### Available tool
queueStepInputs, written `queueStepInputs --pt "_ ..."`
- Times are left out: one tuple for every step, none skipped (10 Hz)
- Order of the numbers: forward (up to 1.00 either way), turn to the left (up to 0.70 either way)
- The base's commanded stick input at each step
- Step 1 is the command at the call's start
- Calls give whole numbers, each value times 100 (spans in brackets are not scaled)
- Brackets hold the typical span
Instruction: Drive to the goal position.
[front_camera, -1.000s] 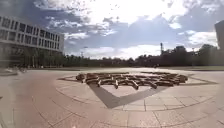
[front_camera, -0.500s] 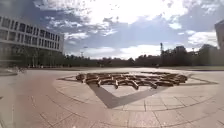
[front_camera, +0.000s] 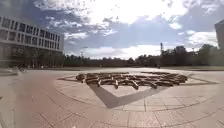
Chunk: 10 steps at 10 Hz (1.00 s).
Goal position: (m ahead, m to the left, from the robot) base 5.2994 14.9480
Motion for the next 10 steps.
queueStepInputs --pt "5 0" --pt "5 -1" --pt "5 -1" --pt "5 -1" --pt "5 -1" --pt "5 0" --pt "5 0" --pt "5 0" --pt "5 -1" --pt "5 -1"
